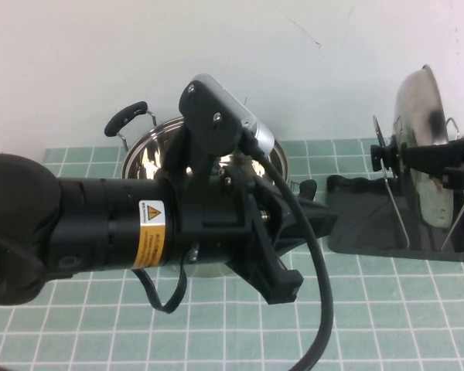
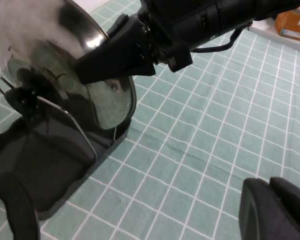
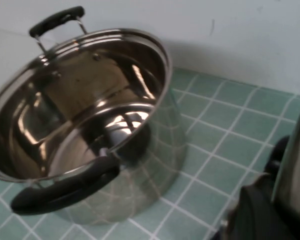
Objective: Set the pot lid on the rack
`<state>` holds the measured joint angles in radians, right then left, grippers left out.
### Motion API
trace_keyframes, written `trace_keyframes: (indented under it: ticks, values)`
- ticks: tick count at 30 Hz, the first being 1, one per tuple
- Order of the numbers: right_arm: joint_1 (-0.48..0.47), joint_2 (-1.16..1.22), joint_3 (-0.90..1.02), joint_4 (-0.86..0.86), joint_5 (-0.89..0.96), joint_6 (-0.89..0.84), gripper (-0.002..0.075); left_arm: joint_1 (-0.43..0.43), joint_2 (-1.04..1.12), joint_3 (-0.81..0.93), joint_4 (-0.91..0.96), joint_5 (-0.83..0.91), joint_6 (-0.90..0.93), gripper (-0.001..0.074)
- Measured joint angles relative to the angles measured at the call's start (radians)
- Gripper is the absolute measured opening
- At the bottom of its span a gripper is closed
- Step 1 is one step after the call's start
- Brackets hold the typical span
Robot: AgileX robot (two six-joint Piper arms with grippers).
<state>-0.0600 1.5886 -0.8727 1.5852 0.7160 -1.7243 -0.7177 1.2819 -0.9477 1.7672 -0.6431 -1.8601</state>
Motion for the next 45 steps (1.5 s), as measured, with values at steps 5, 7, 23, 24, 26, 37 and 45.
trace_keyframes:
  ticks: [5, 7, 23, 24, 26, 37, 45]
  values:
    - [-0.002, 0.002, -0.007, 0.000, -0.014, 0.011, 0.0293, 0.001, 0.000, 0.000, 0.000, 0.006, 0.000, 0.0008]
    - [-0.002, 0.002, -0.007, -0.004, -0.014, 0.016, 0.0409, 0.001, 0.000, 0.000, 0.000, 0.006, 0.000, 0.0008]
    - [-0.168, -0.177, -0.007, -0.025, 0.070, 0.018, 0.0568, 0.001, 0.000, 0.000, 0.000, 0.108, 0.056, 0.0008]
    - [-0.174, -0.198, -0.007, -0.025, 0.097, 0.018, 0.0550, 0.001, 0.000, 0.000, 0.000, 0.143, 0.076, 0.0008]
    - [-0.178, -0.237, -0.007, -0.023, 0.182, 0.018, 0.0467, 0.001, 0.000, 0.000, 0.000, 0.240, 0.110, 0.0007]
    - [-0.111, -0.448, -0.007, -0.402, 0.410, 0.314, 0.0013, 0.001, 0.000, 0.000, -0.192, 0.913, 0.577, 0.0007]
    - [0.087, -0.617, -0.018, -1.245, 0.304, 0.817, 0.0005, 0.003, -0.003, 0.000, -0.769, 1.337, 1.083, 0.0000]
